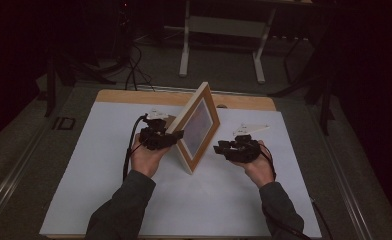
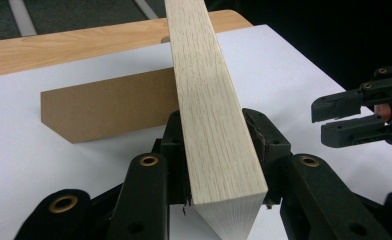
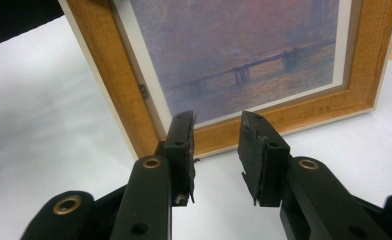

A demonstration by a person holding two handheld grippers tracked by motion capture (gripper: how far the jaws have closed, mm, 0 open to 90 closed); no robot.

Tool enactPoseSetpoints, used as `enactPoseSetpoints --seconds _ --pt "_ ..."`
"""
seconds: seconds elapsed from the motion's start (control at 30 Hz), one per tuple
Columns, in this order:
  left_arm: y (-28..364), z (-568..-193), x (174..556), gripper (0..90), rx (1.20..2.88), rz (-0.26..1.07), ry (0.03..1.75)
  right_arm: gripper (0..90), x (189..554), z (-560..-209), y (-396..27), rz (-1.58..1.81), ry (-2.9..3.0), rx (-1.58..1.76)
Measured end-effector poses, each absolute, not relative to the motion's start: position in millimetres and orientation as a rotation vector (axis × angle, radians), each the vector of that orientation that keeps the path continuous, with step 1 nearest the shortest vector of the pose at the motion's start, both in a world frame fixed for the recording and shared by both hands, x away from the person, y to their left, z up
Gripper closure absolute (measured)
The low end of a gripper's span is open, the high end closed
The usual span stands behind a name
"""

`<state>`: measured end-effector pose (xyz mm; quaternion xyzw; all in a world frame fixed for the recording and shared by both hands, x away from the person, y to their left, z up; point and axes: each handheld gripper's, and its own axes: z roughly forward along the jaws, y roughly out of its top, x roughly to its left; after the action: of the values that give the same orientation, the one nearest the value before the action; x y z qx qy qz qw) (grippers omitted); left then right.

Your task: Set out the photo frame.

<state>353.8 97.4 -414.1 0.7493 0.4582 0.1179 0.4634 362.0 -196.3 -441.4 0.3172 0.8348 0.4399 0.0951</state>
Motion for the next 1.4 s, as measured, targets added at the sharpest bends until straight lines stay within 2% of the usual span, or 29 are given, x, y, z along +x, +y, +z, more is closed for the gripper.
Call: enactPoseSetpoints --seconds 1.4 --pt "158.0 -418.9 384.9 70.2 1.869 0.033 0.953 65.4 367.7 -437.0 -198.8 1.285 2.458 0.958"
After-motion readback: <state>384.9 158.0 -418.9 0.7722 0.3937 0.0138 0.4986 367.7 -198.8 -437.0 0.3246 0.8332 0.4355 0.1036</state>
